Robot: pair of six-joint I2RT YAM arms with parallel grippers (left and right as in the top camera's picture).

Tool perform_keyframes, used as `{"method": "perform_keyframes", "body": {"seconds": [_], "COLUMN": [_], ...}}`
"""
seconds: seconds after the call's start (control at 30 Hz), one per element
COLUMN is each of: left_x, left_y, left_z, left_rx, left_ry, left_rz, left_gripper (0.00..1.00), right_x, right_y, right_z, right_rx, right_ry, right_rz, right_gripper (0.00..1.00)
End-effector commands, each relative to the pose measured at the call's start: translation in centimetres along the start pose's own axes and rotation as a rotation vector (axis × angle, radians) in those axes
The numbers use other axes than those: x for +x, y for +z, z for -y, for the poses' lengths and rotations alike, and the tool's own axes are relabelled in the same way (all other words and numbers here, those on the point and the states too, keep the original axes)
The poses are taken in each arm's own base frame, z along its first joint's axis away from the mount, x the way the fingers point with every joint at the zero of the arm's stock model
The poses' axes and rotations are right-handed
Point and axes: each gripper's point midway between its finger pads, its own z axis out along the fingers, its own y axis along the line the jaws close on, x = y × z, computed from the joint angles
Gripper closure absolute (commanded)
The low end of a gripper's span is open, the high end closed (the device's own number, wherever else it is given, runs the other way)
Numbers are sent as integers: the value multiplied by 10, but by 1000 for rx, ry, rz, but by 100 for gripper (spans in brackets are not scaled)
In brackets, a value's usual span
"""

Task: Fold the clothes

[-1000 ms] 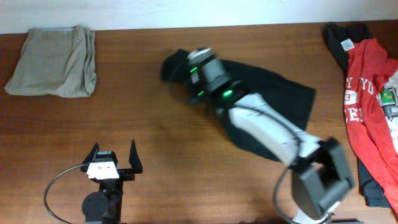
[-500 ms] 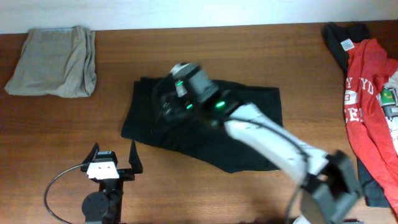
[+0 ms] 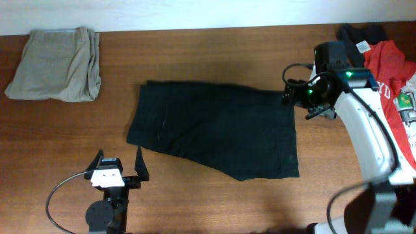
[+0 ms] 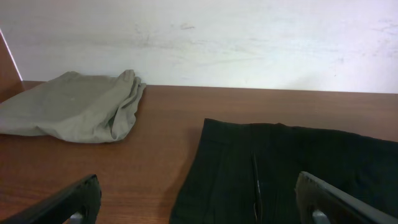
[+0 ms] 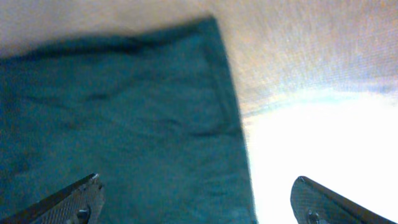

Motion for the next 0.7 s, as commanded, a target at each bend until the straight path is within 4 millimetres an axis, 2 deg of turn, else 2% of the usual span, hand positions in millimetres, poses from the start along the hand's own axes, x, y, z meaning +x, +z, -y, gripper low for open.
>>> {"method": "perform_keyframes", "body": {"seconds": [0.0, 0.23, 0.3, 0.37, 0.57, 0.67], "left_x": [1, 1, 1, 1, 1, 1], "left_y": [0, 0, 0, 0, 0, 0], "left_z": [-2, -1, 0, 0, 0, 0], "left_rx": [-11, -5, 0, 0, 0, 0], "left_ry": [22, 22, 22, 22, 22, 22], "left_rz": [-1, 1, -2, -2, -2, -2], "left_gripper": [1, 1, 1, 1, 1, 1], "right_x": [32, 54, 60, 68, 87, 96], "right_y": [48, 82, 91, 98, 119, 128], "right_z": [20, 28, 29, 23, 10, 3], "right_rx": [40, 72, 69, 27, -27, -34], "right_ry": [38, 39, 42, 47, 17, -15], "right_rz": [-179, -274, -293, -308, -312, -307], "right_gripper": [1, 1, 9, 16, 17, 21]}}
